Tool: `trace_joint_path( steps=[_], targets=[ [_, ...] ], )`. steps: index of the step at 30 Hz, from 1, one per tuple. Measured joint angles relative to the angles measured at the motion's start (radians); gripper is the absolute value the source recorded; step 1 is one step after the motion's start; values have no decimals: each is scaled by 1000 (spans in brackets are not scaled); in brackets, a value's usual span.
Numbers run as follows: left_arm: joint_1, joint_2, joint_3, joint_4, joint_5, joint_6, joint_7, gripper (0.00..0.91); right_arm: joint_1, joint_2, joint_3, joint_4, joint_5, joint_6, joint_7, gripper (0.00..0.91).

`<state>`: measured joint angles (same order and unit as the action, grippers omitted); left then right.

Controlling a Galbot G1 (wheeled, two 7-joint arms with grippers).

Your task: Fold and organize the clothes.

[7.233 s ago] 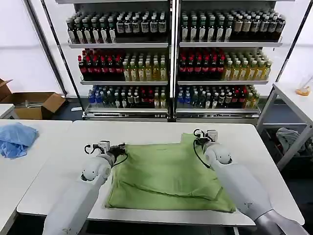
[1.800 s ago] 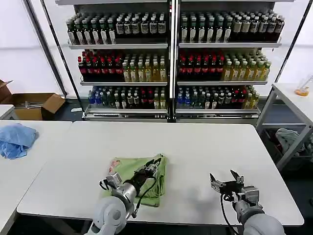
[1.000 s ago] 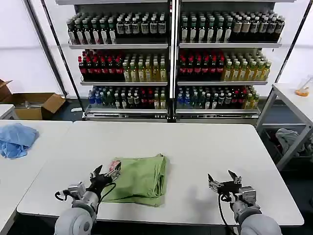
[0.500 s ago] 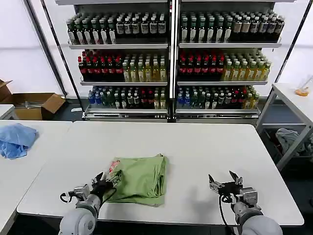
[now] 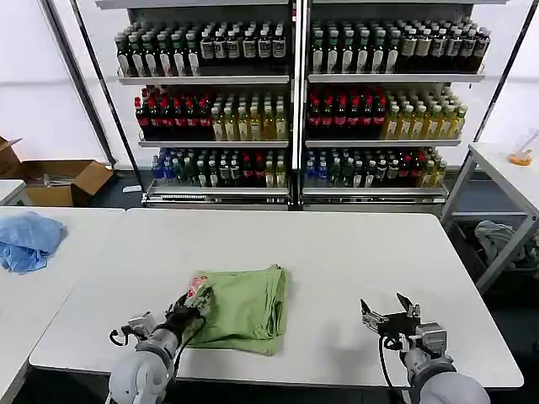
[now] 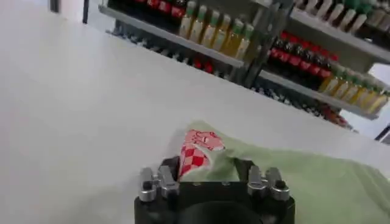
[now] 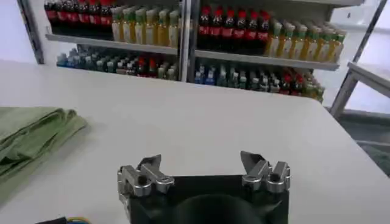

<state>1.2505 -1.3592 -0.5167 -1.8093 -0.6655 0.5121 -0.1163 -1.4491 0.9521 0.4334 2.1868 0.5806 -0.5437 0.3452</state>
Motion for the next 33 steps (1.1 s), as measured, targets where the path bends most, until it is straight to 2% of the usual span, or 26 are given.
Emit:
trace_joint_path(
  steps=[13, 20, 26, 33],
  targets=[
    [17, -50, -52, 2, -163, 26, -23, 20, -18, -3, 16, 22, 2, 1, 0, 907],
    [5, -46, -96, -31, -259, 41, -45, 20, -23, -10, 28, 32, 8, 3, 0, 907],
    [4, 2, -178, -98, -270, 48, -54, 20, -15, -16, 32, 33, 15, 7, -3, 907],
    [4, 145, -300, -184, -196, 59, -54, 20, -1, -16, 21, 34, 17, 9, -5, 907]
  ],
)
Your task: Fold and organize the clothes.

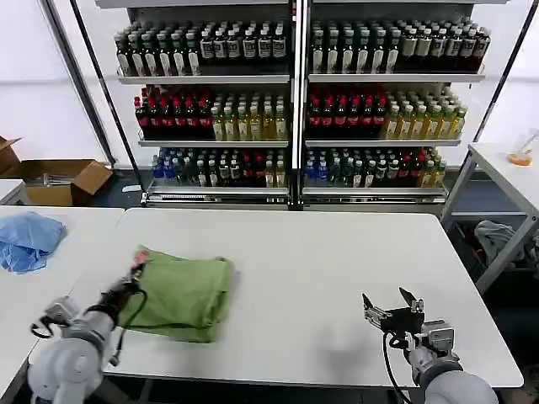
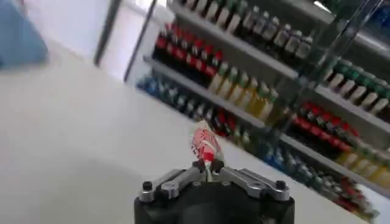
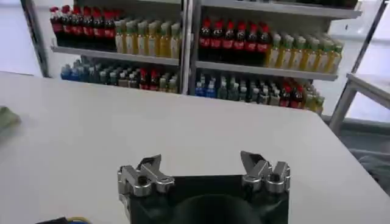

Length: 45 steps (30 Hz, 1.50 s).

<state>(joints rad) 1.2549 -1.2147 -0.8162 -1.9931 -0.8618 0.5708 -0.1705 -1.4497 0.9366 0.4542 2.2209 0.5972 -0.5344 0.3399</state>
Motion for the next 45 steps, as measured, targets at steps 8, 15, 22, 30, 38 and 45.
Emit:
trace_joint_path(
  steps=[8, 15, 22, 30, 38, 45],
  targets=[
    [-1, 114, 3, -78, 130, 2, 15, 20, -8, 3, 5, 7, 0, 3, -1, 907],
    [-41, 56, 189, -76, 316, 4, 23, 30, -23, 4, 21, 17, -4, 0, 2, 907],
    [-127, -74, 416, 13, 476, 5, 21, 20, -45, 9, 48, 25, -4, 0, 1, 907],
    [-247, -244, 619, 164, 545, 2, 3, 20, -63, 12, 81, 25, -3, 1, -1, 907],
    [-343, -342, 744, 324, 567, -36, -29, 907, -67, 10, 98, 23, -2, 2, -6, 907],
    [-404, -382, 804, 430, 581, -123, -55, 907, -61, 20, 95, 17, -10, 7, -10, 907]
  ],
)
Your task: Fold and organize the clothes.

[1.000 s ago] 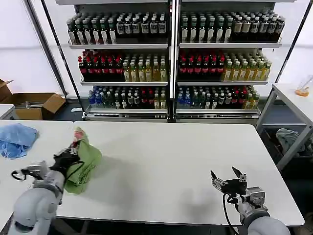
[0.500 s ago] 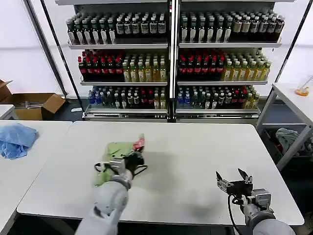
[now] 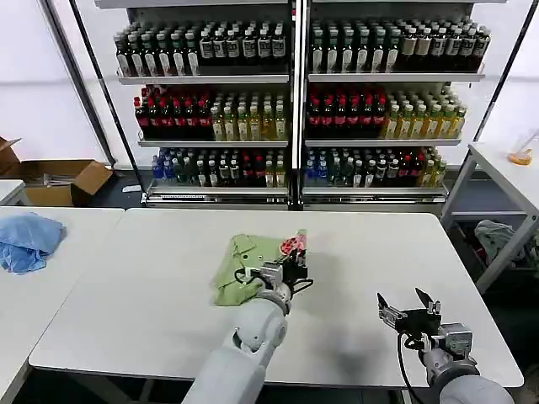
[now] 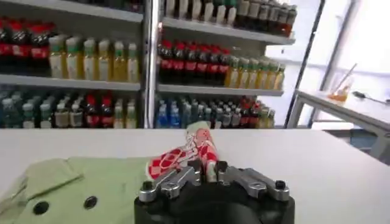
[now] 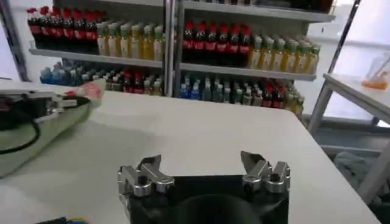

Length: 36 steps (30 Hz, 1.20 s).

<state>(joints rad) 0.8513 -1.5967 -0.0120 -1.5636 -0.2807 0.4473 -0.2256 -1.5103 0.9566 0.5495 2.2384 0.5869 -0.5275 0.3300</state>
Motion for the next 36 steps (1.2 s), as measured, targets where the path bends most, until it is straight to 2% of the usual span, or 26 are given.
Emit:
trace_joint_path(
  steps=[9, 15, 25, 36],
  targets=[
    [-5, -9, 9, 22, -9, -195, -17, 907, 19, 1, -22, -19, -37, 46, -25, 907],
    [42, 26, -33, -56, -1, -270, -28, 907, 75, 13, -77, -54, -31, 89, -30, 907],
    [199, 182, -210, -233, -15, -318, -34, 907, 299, 93, -257, -200, 111, 107, 12, 907],
    [372, 264, -388, -371, -41, -342, -36, 907, 555, 233, -407, -446, 297, 92, 100, 907]
  ],
)
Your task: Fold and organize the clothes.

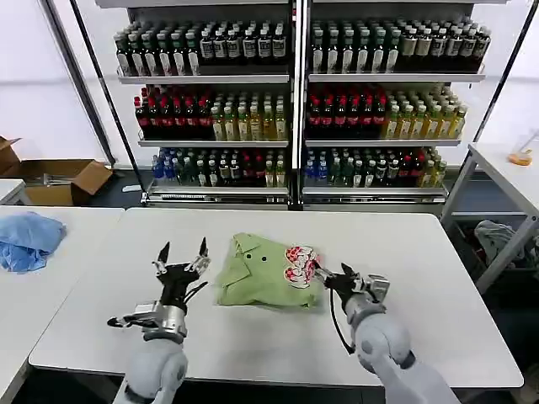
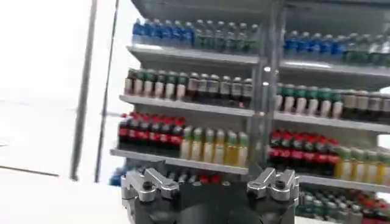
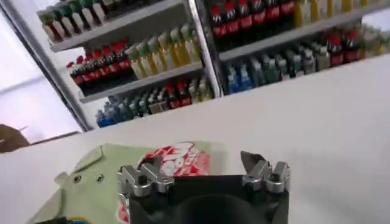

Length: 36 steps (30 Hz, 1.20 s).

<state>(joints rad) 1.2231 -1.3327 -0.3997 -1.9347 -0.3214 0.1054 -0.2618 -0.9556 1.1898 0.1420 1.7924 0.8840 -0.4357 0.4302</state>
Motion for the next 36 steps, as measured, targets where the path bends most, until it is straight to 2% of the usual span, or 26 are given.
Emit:
trace_joint_path(
  steps=[2, 3, 5, 6, 8, 10, 19, 27, 28, 29, 30, 36],
  targets=[
    [19, 7, -18, -14, -3, -2, -1, 907, 32, 21, -18, -38, 20, -7, 17, 887],
    [30, 10, -25, -21, -5, -3, 0, 907, 46, 30, -28, -58, 29, -11, 26, 766],
    [45, 15, -38, -31, -6, -3, -1, 907, 67, 45, -41, -90, 43, -16, 41, 312],
    [52, 18, -44, -35, -6, -4, -1, 907, 76, 52, -45, -105, 48, -17, 48, 141],
    [63, 20, -54, -42, -7, -4, -1, 907, 94, 66, -52, -135, 60, -18, 59, 10],
    [70, 24, -61, -48, -8, -4, -1, 907, 111, 79, -59, -162, 71, -19, 69, 0],
    [97, 41, -92, -71, -19, -4, -2, 907, 170, 122, -79, -253, 79, -14, 83, 0],
    [116, 58, -107, -82, -29, -4, 0, 907, 224, 141, -98, -338, 31, -13, 62, 0],
    [118, 60, -107, -85, -29, -4, 1, 907, 231, 141, -100, -347, 21, -13, 57, 262],
    [120, 61, -107, -86, -30, -2, 2, 907, 235, 140, -103, -354, 9, -12, 51, 605],
    [123, 63, -107, -88, -30, -1, 4, 907, 239, 139, -106, -360, -4, -11, 43, 907],
    [134, 71, -102, -101, -30, 9, 11, 907, 239, 113, -128, -368, -129, 13, -27, 907]
  ],
)
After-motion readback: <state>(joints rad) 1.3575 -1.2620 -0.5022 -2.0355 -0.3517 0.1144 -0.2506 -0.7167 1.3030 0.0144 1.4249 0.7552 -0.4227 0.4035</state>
